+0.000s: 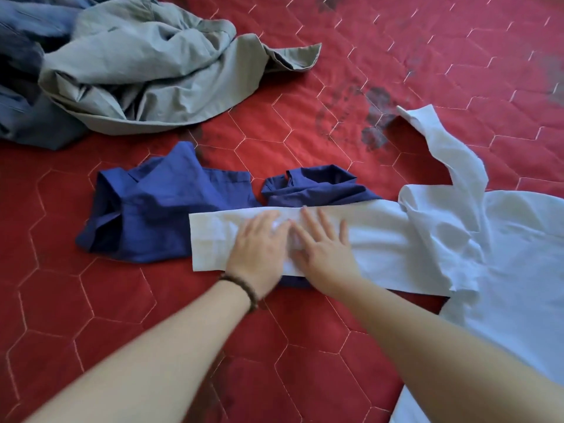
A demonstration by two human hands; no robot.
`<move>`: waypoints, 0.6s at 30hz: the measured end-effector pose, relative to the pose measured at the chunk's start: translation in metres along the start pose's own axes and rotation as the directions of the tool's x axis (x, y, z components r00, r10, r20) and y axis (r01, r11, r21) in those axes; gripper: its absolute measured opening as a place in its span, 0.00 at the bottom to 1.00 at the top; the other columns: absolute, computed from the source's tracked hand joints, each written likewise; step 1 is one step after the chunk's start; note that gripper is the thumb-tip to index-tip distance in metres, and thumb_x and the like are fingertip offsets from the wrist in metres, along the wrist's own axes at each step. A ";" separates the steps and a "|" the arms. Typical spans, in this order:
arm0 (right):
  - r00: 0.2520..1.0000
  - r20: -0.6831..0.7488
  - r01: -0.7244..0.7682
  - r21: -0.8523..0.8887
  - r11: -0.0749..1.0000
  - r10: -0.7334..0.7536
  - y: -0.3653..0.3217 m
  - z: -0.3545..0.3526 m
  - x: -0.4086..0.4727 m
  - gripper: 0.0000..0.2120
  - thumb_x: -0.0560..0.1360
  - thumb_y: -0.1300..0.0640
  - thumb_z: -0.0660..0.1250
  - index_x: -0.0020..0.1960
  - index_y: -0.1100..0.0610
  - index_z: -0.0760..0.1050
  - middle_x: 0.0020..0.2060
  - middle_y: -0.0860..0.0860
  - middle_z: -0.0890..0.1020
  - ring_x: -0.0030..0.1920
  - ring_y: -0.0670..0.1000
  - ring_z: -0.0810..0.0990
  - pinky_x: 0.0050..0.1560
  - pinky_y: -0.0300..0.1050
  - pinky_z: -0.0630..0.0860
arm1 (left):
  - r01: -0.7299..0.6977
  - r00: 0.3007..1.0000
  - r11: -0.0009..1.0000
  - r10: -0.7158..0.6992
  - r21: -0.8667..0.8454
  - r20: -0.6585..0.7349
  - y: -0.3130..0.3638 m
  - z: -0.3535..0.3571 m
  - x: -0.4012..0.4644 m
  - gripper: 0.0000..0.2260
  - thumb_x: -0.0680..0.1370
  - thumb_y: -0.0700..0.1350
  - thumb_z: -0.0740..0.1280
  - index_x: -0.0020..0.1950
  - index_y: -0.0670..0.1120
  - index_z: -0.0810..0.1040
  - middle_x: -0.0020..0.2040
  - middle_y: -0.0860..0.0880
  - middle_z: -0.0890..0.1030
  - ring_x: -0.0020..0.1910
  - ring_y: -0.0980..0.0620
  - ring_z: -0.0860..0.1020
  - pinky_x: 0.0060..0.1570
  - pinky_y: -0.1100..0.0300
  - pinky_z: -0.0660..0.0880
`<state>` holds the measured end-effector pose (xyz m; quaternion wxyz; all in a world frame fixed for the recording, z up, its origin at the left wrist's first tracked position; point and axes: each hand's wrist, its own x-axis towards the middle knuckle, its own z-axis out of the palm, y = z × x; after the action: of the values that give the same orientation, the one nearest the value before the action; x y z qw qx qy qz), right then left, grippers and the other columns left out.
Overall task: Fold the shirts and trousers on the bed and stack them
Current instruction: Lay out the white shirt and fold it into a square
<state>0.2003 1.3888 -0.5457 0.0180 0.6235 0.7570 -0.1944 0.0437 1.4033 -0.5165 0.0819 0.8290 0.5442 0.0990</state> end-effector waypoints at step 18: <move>0.719 -0.476 -0.492 0.166 0.855 0.506 0.166 -0.099 -0.010 0.32 0.75 0.56 0.66 0.76 0.54 0.59 0.78 0.59 0.50 0.78 0.59 0.49 0.75 0.58 0.46 | 0.373 0.795 0.901 -0.434 0.222 0.423 0.008 0.051 -0.009 0.31 0.76 0.68 0.38 0.68 0.60 0.22 0.72 0.49 0.23 0.73 0.38 0.28 0.70 0.35 0.35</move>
<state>0.3819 1.4351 -0.4969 -0.1371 0.8327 0.5360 -0.0234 0.0606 1.3907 -0.5644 0.1756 0.6963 0.6782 -0.1558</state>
